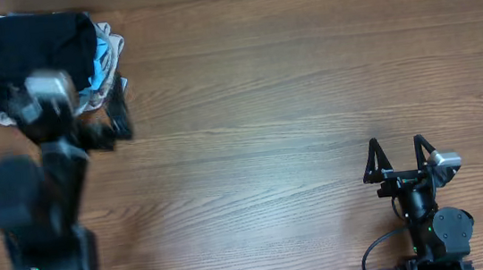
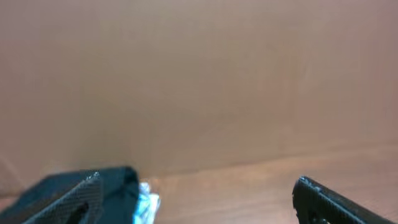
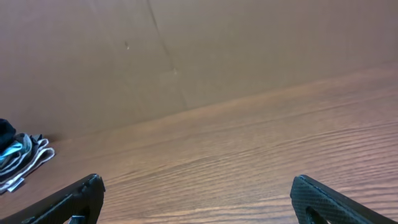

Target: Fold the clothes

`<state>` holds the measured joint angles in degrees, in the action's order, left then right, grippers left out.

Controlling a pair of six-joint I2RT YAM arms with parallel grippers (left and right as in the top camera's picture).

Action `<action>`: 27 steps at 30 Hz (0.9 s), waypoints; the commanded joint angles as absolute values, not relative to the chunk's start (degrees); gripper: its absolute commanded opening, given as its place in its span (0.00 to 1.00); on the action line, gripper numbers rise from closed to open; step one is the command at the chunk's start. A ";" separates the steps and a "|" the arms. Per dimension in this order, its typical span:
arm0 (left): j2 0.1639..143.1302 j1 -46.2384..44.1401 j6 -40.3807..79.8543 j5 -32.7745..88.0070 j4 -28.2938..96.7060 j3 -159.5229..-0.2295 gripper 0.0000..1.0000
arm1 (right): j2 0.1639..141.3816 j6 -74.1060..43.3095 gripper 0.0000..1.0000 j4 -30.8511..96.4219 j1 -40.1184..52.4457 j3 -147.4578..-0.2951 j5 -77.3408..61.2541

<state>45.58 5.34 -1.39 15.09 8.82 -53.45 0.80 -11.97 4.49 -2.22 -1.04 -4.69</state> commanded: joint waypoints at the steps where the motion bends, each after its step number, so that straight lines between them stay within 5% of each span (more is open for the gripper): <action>1: 33.19 4.14 -1.04 16.56 -4.05 -35.55 1.00 | 0.16 -11.97 1.00 4.25 -2.26 -0.45 -5.06; 7: 20.45 4.14 -1.08 16.10 -16.60 -18.09 1.00 | 0.16 -11.97 1.00 4.25 -2.26 -0.45 -5.06; 27: 0.19 4.05 0.19 15.81 -16.45 -0.27 1.00 | 0.16 -11.97 1.00 4.25 -2.26 -0.45 -5.06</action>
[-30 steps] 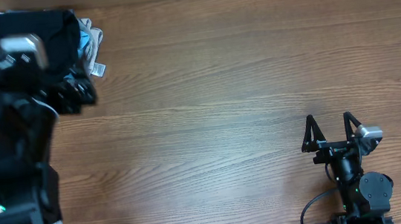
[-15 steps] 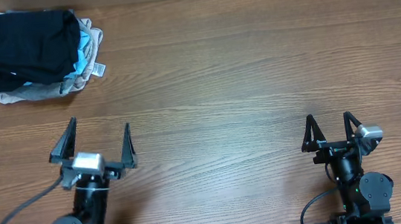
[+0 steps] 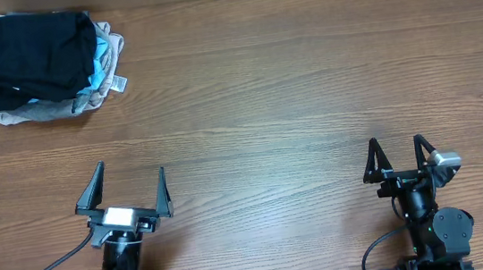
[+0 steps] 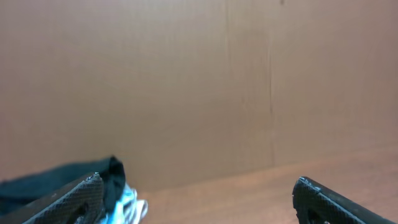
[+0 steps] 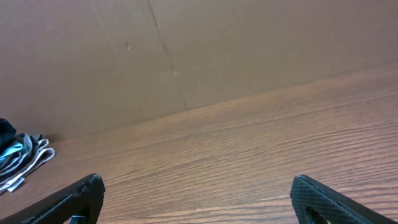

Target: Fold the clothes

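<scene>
A pile of folded clothes (image 3: 41, 66) lies at the table's far left corner, a black garment on top of light blue and grey ones. It also shows low at the left in the left wrist view as the clothes pile (image 4: 118, 199), and far off as the clothes pile (image 5: 18, 158) in the right wrist view. My left gripper (image 3: 128, 187) rests near the front left edge, open and empty. My right gripper (image 3: 398, 156) sits at the front right, open and empty too. Both are far from the pile.
The wooden table (image 3: 274, 104) stretches between the arms and the pile. A brown cardboard wall (image 5: 186, 50) stands along the table's far edge.
My left arm was stretched out at the clothes pile; now it is drawn back to the front left edge, open. The pile stays in the corner. The right arm has not moved.
</scene>
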`<state>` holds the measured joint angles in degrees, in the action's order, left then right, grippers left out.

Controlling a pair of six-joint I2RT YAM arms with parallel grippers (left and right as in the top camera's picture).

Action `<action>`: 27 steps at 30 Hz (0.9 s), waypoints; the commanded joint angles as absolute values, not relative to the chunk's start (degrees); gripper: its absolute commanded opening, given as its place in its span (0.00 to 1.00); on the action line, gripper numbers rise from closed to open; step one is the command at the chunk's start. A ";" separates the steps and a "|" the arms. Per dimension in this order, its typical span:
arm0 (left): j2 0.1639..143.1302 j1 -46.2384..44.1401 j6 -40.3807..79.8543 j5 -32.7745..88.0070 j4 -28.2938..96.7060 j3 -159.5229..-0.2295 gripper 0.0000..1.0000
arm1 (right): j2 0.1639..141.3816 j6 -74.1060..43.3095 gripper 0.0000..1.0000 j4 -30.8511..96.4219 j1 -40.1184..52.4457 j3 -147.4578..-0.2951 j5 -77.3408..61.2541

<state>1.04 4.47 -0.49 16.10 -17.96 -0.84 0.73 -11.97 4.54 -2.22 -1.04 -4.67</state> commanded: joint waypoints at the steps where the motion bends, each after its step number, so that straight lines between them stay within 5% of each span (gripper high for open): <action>1: 0.19 4.05 0.21 15.18 -15.07 -0.27 1.00 | 0.16 -11.97 1.00 4.25 -2.26 -0.45 -5.06; 8: 0.21 4.05 1.58 14.46 3.51 -0.30 1.00 | 0.16 -11.97 1.00 4.25 -2.26 -0.45 -5.06; 27: 0.30 4.14 1.74 14.59 2.98 -0.27 1.00 | 0.16 -11.97 1.00 4.25 -2.26 -0.45 -5.06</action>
